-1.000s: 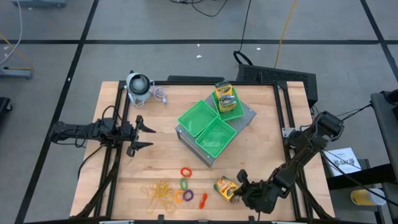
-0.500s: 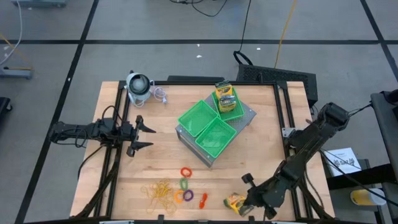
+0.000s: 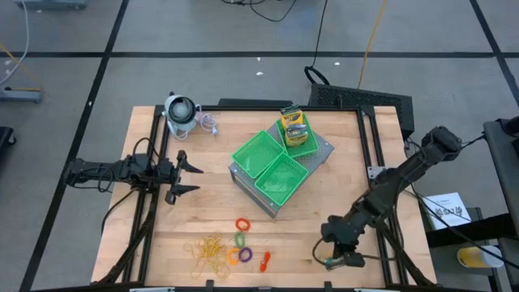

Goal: Pick & Place Office Desk Supplies
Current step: Put the yellow crayon box into the top right green bin on the shelf

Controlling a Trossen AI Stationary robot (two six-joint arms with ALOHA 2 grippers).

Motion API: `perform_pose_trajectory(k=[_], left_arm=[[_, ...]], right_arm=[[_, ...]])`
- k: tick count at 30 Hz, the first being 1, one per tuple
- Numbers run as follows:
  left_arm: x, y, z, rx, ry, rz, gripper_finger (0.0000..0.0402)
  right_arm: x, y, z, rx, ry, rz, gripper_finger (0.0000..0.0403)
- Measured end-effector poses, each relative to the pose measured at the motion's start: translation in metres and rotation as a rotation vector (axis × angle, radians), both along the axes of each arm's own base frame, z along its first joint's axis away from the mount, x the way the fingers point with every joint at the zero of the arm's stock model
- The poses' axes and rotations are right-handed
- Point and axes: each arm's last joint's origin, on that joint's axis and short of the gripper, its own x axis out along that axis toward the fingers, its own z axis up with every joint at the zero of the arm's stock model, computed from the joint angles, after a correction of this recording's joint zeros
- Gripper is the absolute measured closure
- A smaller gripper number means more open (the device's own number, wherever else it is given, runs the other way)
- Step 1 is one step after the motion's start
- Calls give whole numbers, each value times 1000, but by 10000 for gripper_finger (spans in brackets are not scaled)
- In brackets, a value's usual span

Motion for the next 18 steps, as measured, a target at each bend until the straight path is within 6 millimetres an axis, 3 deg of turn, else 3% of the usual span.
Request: perform_pose_trajectory(k=[18], left_arm=[[0,0,0,0,0,0,137]], right_arm=[[25,-4,-27,-38,-3,97,402]])
